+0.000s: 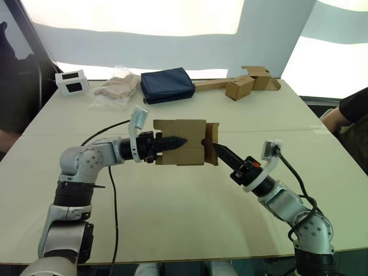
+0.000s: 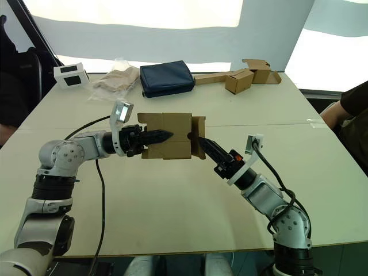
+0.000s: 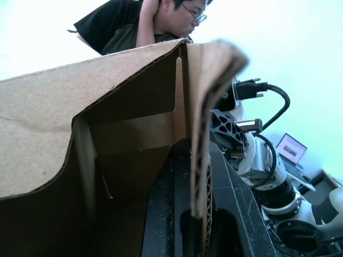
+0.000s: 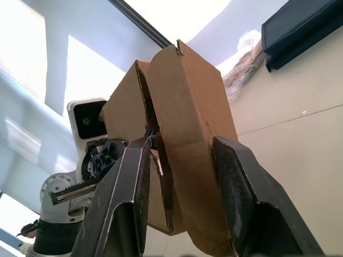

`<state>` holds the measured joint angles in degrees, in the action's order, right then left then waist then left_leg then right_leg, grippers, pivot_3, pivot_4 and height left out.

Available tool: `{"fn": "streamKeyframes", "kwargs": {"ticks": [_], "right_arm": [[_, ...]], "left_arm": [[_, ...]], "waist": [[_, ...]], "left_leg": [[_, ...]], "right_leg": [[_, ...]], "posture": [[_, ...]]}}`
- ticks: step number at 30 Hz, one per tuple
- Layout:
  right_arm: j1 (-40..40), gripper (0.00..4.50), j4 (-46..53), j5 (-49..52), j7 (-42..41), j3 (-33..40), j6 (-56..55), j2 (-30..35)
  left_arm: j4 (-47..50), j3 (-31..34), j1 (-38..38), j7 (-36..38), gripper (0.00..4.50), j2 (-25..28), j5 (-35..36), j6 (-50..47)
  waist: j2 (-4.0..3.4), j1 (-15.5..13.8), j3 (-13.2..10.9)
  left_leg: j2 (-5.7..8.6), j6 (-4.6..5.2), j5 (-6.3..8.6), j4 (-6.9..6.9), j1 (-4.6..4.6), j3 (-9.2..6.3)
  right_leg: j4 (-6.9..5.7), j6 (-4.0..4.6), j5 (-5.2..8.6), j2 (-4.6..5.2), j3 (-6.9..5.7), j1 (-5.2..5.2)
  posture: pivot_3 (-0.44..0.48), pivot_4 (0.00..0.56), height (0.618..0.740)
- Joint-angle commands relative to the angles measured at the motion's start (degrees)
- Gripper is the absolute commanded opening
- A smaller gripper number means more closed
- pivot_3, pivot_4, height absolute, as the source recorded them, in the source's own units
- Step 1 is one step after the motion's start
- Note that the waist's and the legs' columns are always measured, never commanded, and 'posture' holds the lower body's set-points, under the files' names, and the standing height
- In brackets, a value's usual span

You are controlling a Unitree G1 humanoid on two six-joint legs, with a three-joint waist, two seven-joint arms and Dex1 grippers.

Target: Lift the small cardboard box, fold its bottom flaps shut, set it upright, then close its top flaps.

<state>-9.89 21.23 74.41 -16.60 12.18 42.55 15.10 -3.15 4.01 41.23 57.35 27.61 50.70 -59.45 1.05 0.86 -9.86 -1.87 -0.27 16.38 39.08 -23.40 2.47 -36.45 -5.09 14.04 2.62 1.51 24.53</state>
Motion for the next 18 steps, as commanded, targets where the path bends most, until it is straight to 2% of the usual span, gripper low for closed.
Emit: {"fn": "streamKeyframes", "kwargs": {"ticks": [1, 2, 4, 18], "right_arm": [[-0.96, 1.32, 1.15, 0.62, -0.1, 0.73, -1.32, -0.22], [-0.96, 1.09, 1.21, 0.76, -0.13, 0.66, -1.34, -0.19], [-0.99, 0.3, 1.33, 0.94, -0.08, 0.54, -1.31, -0.12], [-0.53, 0.3, 2.18, -4.61, -0.6, -2.01, -2.08, 0.43]], "left_arm": [[1.9, 1.27, 0.34, 0.44, 0.0, 0.15, 1.14, 0.4], [1.92, 1.28, 0.31, 0.42, 0.0, 0.16, 1.14, 0.39], [1.92, 1.29, 0.29, 0.44, 0.0, 0.22, 1.12, 0.39], [1.46, 1.28, 0.66, 0.46, 0.0, 0.1, 1.05, 0.42]], "waist": [[0.0, 0.0, 0.0], [0.0, 0.01, 0.0], [0.0, 0.0, 0.0], [0.0, 0.0, 0.0]], "left_leg": [[0.0, 0.0, 0.0, 0.0, 0.0, 0.0], [0.0, 0.0, 0.0, 0.0, 0.0, 0.0], [0.0, 0.0, 0.0, 0.0, 0.0, 0.0], [0.0, 0.0, 0.0, 0.0, 0.0, 0.0]], "right_leg": [[0.0, 0.0, 0.0, 0.0, 0.0, 0.0], [0.0, 0.0, 0.0, 0.0, 0.0, 0.0], [0.0, -0.01, 0.0, 0.0, 0.0, 0.0], [0.0, 0.0, 0.0, 0.0, 0.0, 0.0]], "posture": [[0.0, 0.15, 0.74], [0.0, 0.15, 0.74], [0.0, 0.15, 0.74], [0.0, 0.15, 0.74]]}}
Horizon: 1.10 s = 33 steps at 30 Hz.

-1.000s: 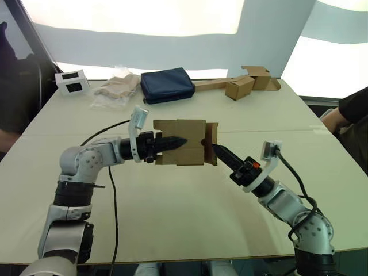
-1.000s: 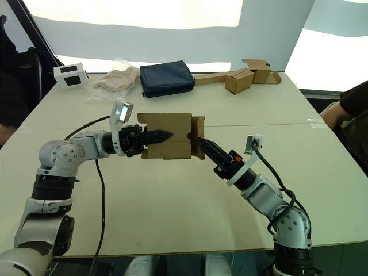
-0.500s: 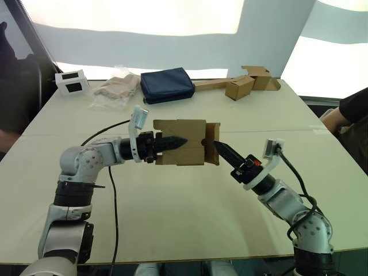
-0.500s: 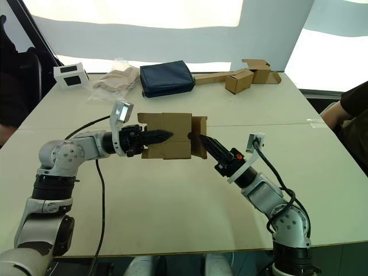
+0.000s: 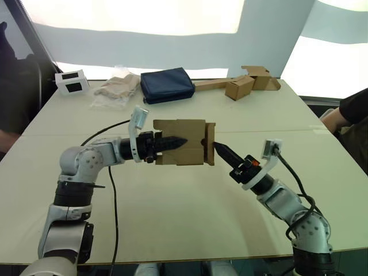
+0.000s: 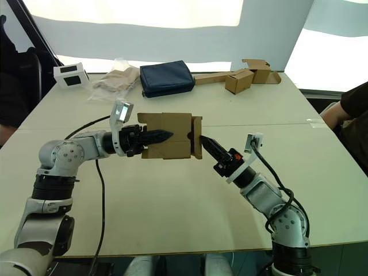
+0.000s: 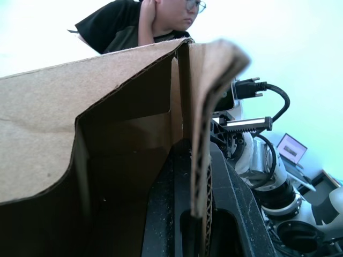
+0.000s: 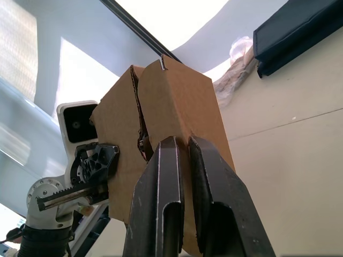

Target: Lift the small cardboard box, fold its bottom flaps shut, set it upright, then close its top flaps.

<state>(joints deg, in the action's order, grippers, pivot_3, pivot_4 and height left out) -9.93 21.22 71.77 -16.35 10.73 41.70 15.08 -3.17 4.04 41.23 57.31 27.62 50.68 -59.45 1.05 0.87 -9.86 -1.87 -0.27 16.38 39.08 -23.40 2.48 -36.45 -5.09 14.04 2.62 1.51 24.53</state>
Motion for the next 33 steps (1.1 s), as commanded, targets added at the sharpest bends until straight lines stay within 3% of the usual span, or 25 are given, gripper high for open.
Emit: {"fn": "streamKeyframes", "kwargs": {"ticks": [1, 7, 10, 12, 21, 33], "right_arm": [[-0.45, 0.3, 2.21, -2.54, -1.01, -0.7, -1.43, 0.45], [-0.21, 0.3, 2.77, -4.05, -2.19, -0.63, -2.23, 0.49], [-0.22, 1.05, 2.82, -4.08, -2.43, -0.46, -2.12, 0.61], [-0.29, 1.87, 2.81, -4.28, -2.5, -0.49, -2.06, 0.77], [-0.76, 1.87, 2.44, -5.63, -2.65, -0.5, -2.43, 0.72], [1.21, 1.87, 5.34, 0.28, -3.37, 1.33, -1.06, 2.04]], "left_arm": [[1.45, 1.25, 0.67, 0.48, 0.0, 0.08, 1.06, 0.41], [1.31, 1.24, 0.75, 0.37, 0.0, 0.09, 1.06, 0.28], [1.26, 1.25, 0.79, 0.35, 0.0, 0.02, 1.05, 0.32], [1.27, 1.24, 0.8, 0.35, 0.0, -0.01, 1.06, 0.34], [1.57, 1.4, 0.74, 0.06, 0.0, -0.22, 1.19, 0.4], [0.66, 1.68, 0.88, -0.12, 0.0, -0.21, 0.89, 0.43]], "waist": [[0.0, 0.0, 0.0], [0.0, -0.01, 0.0], [0.0, -0.01, 0.0], [0.0, -0.01, 0.0], [0.0, -0.02, 0.0], [0.0, -0.04, 0.0]], "left_leg": [[0.0, 0.0, 0.0, 0.0, 0.0, 0.0], [0.0, 0.0, 0.0, 0.0, 0.0, 0.0], [0.0, 0.0, 0.0, 0.0, 0.0, 0.0], [0.0, 0.0, 0.0, 0.0, 0.0, 0.0], [0.0, 0.0, 0.0, 0.0, 0.0, 0.0], [0.0, 0.0, 0.0, 0.0, 0.0, 0.0]], "right_leg": [[0.0, 0.0, 0.0, 0.0, 0.0, 0.0], [0.0, -0.01, 0.0, 0.0, 0.0, 0.0], [0.0, -0.01, 0.0, 0.0, 0.0, 0.0], [0.0, -0.01, 0.0, 0.0, 0.0, 0.0], [0.0, -0.01, 0.0, 0.0, 0.0, 0.0], [0.0, -0.09, -0.05, 0.0, 0.0, 0.0]], "posture": [[0.0, 0.15, 0.74], [0.0, 0.15, 0.74], [0.0, 0.15, 0.74], [0.0, 0.15, 0.74], [0.0, 0.15, 0.74], [0.0, 0.15, 0.74]]}}
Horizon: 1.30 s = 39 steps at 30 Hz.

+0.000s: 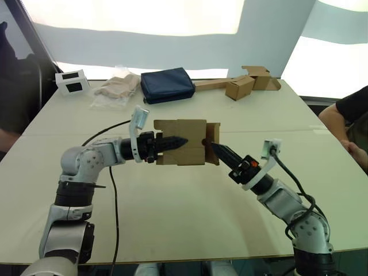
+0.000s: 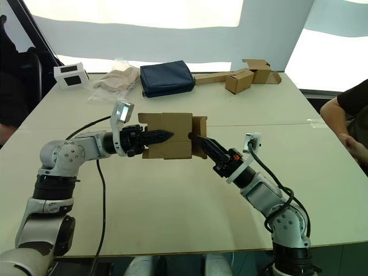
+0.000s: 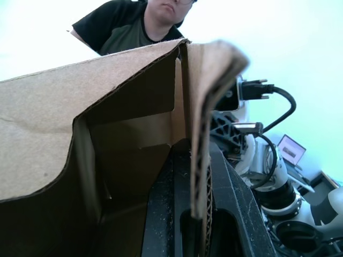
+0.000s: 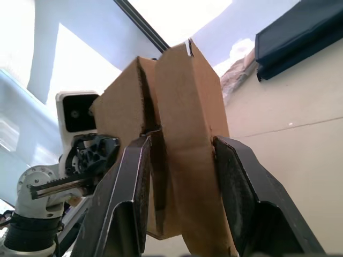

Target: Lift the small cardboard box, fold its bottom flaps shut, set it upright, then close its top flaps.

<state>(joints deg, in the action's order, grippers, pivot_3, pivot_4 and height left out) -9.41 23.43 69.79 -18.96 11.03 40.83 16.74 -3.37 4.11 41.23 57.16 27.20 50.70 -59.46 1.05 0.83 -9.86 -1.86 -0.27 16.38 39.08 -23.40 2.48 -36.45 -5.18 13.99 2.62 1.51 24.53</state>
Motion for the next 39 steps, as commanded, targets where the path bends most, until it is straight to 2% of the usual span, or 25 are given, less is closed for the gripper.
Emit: {"fn": "streamKeyframes", "kwargs": {"ticks": [1, 11, 15, 30, 39], "right_arm": [[0.97, 1.87, 3.26, 2.39, -0.76, 0.92, -0.2, 0.49], [0.63, 1.87, 2.34, -1.56, -0.57, -1.35, -1.21, 0.32], [0.54, 0.81, 2.27, -2.08, -0.56, -1.23, -1.27, 0.23], [-1.1, 0.81, 2.43, -6.61, 0.76, -1.63, -1.95, 0.25], [-2.47, 0.81, 6.32, -10.67, 2.92, -5.18, -1.94, 0.04]], "left_arm": [[0.86, 1.59, 0.93, 0.0, 0.0, 0.13, 0.89, 0.44], [1.19, 1.67, 1.4, -0.25, 0.0, -0.26, 1.22, 0.17], [1.5, 1.76, 1.18, -0.39, 0.0, -0.22, 1.36, 0.07], [1.97, 1.93, 0.93, -1.13, 0.0, -0.54, 1.76, -0.1], [1.78, 1.76, 0.97, -1.27, 0.0, -0.72, 1.65, -0.05]], "waist": [[0.0, 0.0, 0.0], [0.0, 0.01, 0.0], [0.0, 0.0, 0.0], [0.0, -0.01, 0.0], [0.0, 0.02, 0.0]], "left_leg": [[0.0, 0.0, 0.0, 0.0, 0.0, 0.0], [0.0, 0.0, 0.0, 0.0, 0.0, 0.0], [0.01, 0.0, 0.0, 0.0, 0.0, 0.0], [0.01, 0.0, 0.0, 0.0, 0.0, 0.0], [0.01, 0.0, 0.0, 0.0, 0.0, 0.0]], "right_leg": [[0.0, 0.0, 0.0, 0.0, 0.0, 0.0], [0.0, 0.05, 0.03, -0.01, 0.0, 0.0], [0.0, 0.06, 0.04, -0.01, 0.0, 0.0], [0.0, 0.06, 0.03, -0.01, 0.0, 0.0], [0.0, 0.06, 0.03, -0.01, 0.0, 0.0]], "posture": [[0.0, 0.15, 0.74], [0.0, 0.15, 0.74], [0.0, 0.15, 0.74], [0.0, 0.15, 0.74], [0.0, 0.15, 0.74]]}}
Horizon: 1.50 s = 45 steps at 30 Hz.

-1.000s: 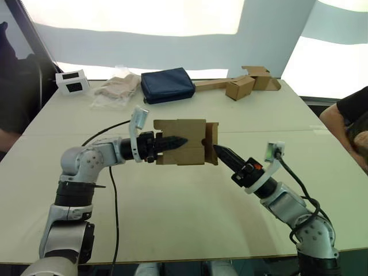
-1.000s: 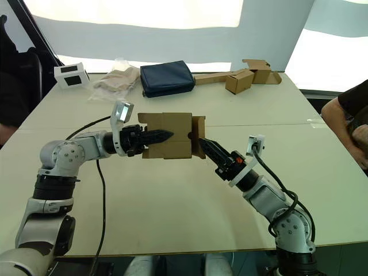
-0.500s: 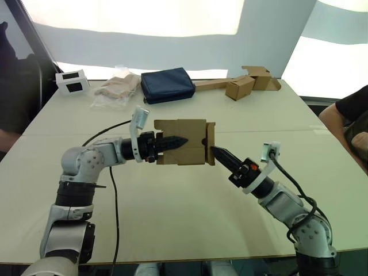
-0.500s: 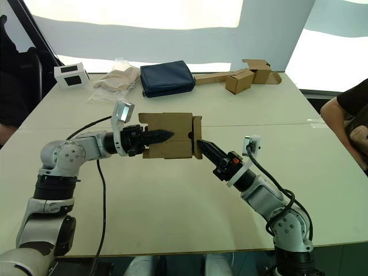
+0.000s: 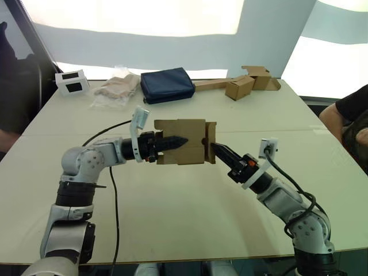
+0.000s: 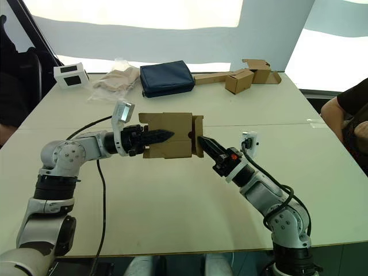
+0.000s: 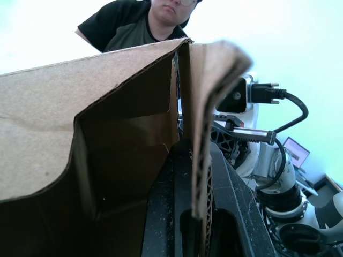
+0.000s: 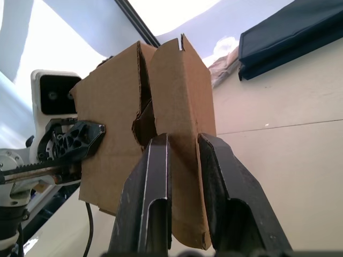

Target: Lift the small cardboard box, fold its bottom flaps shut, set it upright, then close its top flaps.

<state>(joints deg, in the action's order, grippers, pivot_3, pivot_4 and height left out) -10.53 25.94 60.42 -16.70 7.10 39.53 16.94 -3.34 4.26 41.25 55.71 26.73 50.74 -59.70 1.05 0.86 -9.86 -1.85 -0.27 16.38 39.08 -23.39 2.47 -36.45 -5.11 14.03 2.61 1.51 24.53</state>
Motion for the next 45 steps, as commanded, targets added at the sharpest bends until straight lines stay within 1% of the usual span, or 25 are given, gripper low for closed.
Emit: {"fn": "streamKeyframes", "kwargs": {"ticks": [1, 7, 9, 15, 20, 26, 32, 33, 36, 37, 40, 45], "right_arm": [[-1.45, 0.81, 4.21, -1.87, 0.85, -1.86, -0.62, -0.19], [-2.07, 0.81, 6.07, -1.73, 2.33, -3.11, 0.02, -1.02], [-2.42, 0.81, 6.81, -0.39, 3.11, -3.11, 0.75, -1.21], [-2.99, 0.81, 7.31, 8.69, 6.99, -1.84, 4.09, -1.81], [-2.59, 0.81, 7.69, 8.87, 7.64, -2.98, 5.79, 0.0], [0.31, 0.81, 4.24, 15.76, 7.88, 5.82, 4.0, 1.77], [2.97, 0.81, 1.84, 20.61, 8.72, 9.91, 2.08, 1.57], [3.31, 0.81, 1.6, 19.38, 8.69, 9.49, 1.97, 1.73], [3.51, 0.1, 1.31, 16.06, 8.65, 7.25, 2.33, 2.13], [3.44, 0.04, 1.53, 15.42, 8.26, 6.47, 2.5, 2.19], [2.26, 0.04, 2.04, 13.41, 8.43, 3.62, 2.77, 1.71], [-1.24, 0.04, 4.45, 9.23, 7.93, -3.26, 3.45, 0.93]], "left_arm": [[1.72, 1.6, 1.02, 0.09, 0.0, -0.35, 1.6, 0.2], [2.1, 1.23, 0.53, -0.04, 0.0, -0.53, 1.09, 0.65], [2.2, 1.12, 0.33, -0.13, 0.0, -0.51, 0.94, 0.76], [2.05, 1.2, 0.45, -0.73, 0.0, -0.91, 0.91, 0.93], [2.28, 1.56, 0.48, -1.48, 0.0, -1.52, 1.28, 0.66], [2.7, 2.33, 0.15, -1.9, 0.0, -1.74, 1.64, 0.27], [3.05, 2.65, 0.03, -2.42, 0.0, -2.04, 2.04, 0.16], [3.07, 2.68, 0.01, -2.46, 0.0, -2.04, 2.12, 0.18], [3.09, 2.7, 0.02, -2.6, 0.0, -2.1, 2.29, 0.28], [3.06, 2.7, 0.03, -2.65, 0.0, -2.11, 2.36, 0.31], [3.08, 2.66, 0.04, -2.73, 0.0, -2.07, 2.55, 0.34], [3.15, 2.3, 0.09, -2.91, 0.0, -2.41, 2.46, 0.46]], "waist": [[0.0, -0.01, 0.0], [0.0, -0.07, 0.0], [0.01, -0.09, 0.01], [0.01, -0.05, 0.01], [0.01, -0.05, 0.01], [0.01, -0.14, 0.01], [0.01, -0.08, 0.01], [0.01, -0.07, 0.01], [0.01, 0.12, 0.01], [0.01, 0.12, 0.01], [0.01, 0.08, 0.01], [0.01, 0.05, 0.01]], "left_leg": [[0.0, 0.0, 0.0, 0.0, 0.0, 0.0], [0.0, 0.0, 0.0, 0.0, 0.0, 0.0], [0.0, 0.0, 0.0, 0.0, 0.0, 0.0], [-0.01, 0.0, 0.0, 0.0, 0.0, 0.0], [0.0, 0.0, 0.0, 0.0, -0.01, 0.01], [0.0, 0.0, 0.0, 0.0, -0.02, 0.0], [0.0, 0.0, 0.0, 0.0, -0.02, 0.01], [0.0, 0.0, 0.0, 0.0, -0.02, 0.01], [0.0, 0.0, 0.0, 0.0, -0.01, 0.01], [-0.01, 0.0, 0.0, 0.0, -0.01, 0.01], [-0.01, 0.0, 0.0, 0.0, -0.01, -0.01], [-0.01, 0.0, 0.0, 0.0, -0.01, 0.0]], "right_leg": [[0.0, 0.0, 0.0, 0.0, 0.0, 0.0], [0.0, 0.0, 0.0, 0.01, 0.0, 0.0], [0.0, 0.0, 0.0, 0.01, 0.0, 0.0], [0.01, -0.01, 0.0, 0.01, 0.01, 0.0], [0.01, 0.04, 0.02, 0.03, 0.01, 0.0], [0.02, -0.01, -0.01, 0.02, 0.0, 0.0], [0.06, -0.05, -0.03, 0.02, 0.01, -0.02], [0.06, -0.04, -0.02, 0.01, 0.01, -0.02], [0.05, 0.0, 0.0, -0.01, 0.01, -0.02], [0.05, 0.02, 0.01, -0.02, 0.01, -0.02], [0.05, 0.02, 0.01, -0.02, 0.01, -0.02], [0.05, 0.03, 0.02, -0.02, 0.02, -0.02]], "posture": [[0.0, 0.15, 0.74], [0.0, 0.15, 0.74], [0.0, 0.15, 0.74], [0.0, 0.15, 0.74], [0.0, 0.15, 0.74], [0.0, 0.15, 0.74], [0.0, 0.15, 0.74], [0.0, 0.15, 0.74], [0.0, 0.15, 0.74], [0.0, 0.15, 0.74], [0.0, 0.15, 0.74], [0.0, 0.15, 0.74]]}}
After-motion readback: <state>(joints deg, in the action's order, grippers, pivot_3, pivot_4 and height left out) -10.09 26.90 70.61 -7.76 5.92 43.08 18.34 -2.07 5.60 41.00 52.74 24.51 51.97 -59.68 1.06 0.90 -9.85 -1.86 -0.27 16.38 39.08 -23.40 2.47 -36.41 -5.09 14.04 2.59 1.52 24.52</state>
